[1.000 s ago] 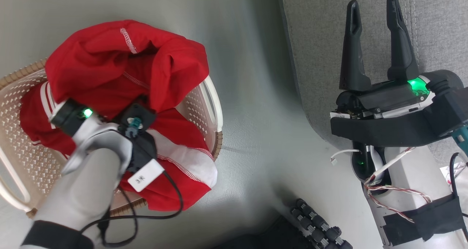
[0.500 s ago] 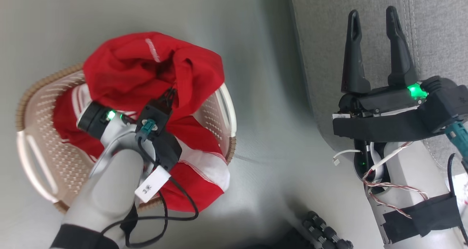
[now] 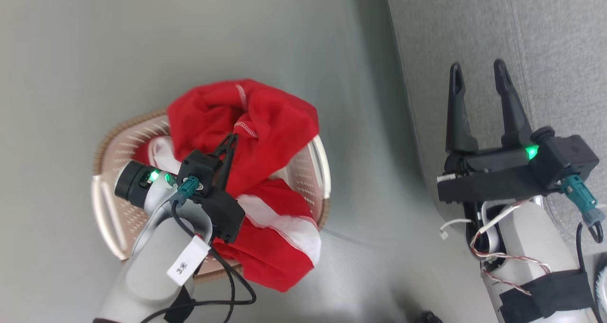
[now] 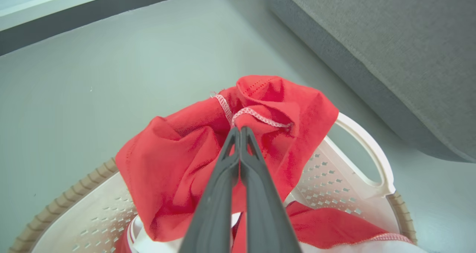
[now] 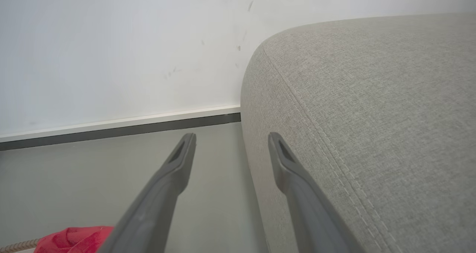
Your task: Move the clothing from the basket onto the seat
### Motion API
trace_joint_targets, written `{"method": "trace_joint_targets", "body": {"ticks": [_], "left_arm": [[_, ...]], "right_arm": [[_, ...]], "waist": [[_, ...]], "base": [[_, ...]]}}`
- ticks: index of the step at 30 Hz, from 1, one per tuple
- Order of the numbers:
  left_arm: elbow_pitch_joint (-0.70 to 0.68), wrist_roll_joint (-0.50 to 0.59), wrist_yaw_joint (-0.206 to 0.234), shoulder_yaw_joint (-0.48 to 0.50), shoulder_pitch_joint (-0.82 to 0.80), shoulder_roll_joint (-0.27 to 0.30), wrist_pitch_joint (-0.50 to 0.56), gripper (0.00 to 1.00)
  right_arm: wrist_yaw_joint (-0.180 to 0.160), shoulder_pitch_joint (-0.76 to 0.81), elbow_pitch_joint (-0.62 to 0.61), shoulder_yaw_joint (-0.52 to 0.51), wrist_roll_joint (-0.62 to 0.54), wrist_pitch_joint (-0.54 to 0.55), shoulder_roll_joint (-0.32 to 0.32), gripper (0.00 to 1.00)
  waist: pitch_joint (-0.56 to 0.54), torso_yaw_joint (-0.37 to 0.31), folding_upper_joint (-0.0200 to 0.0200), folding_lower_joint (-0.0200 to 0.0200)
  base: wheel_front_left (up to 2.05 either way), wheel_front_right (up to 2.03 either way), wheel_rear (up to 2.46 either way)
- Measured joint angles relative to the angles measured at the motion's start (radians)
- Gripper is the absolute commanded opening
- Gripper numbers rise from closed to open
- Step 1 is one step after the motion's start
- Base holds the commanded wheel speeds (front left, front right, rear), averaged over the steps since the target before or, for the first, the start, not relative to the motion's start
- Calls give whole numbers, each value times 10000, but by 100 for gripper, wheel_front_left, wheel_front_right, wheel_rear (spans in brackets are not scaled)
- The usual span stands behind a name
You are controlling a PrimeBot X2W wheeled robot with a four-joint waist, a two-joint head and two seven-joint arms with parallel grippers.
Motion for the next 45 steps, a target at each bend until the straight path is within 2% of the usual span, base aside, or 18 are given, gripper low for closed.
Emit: {"method": "trace_joint_targets", "body": {"ticks": [10,22,33,42,43,44,45], "left_arm": [[-984,-368,-161,50,546,-38,0,0],[-2506,-642,-174,359,1737,-31,0,0],[-4056,-846,-163,604,2955,104,-2,0],[-4466,-853,-144,583,4011,117,0,0],[-4466,-867,-144,575,4081,113,0,15],[-4472,-884,-140,575,4156,111,0,42],[-4508,-901,-98,550,4230,107,0,48]], "right_arm": [[263,349,631,-100,-25,0,-12,100],[395,1116,1106,-351,-35,0,-4,100],[506,1886,1463,-420,-40,0,17,100],[589,2512,1741,-351,-54,0,40,100],[614,2587,1772,-332,-56,0,40,100],[614,2656,1810,-305,-58,2,44,100],[616,2754,1783,-293,-67,2,50,100]], "waist": [[-1303,529,0,0],[-2929,930,-1,1],[-4403,1113,0,0],[-5599,1091,0,0],[-5730,1080,0,0],[-5865,1068,0,0],[-5993,1055,0,0]], "base": [[0,0,0],[0,0,0],[0,0,0],[0,0,0],[0,0,0],[0,0,0],[0,0,0]]}}
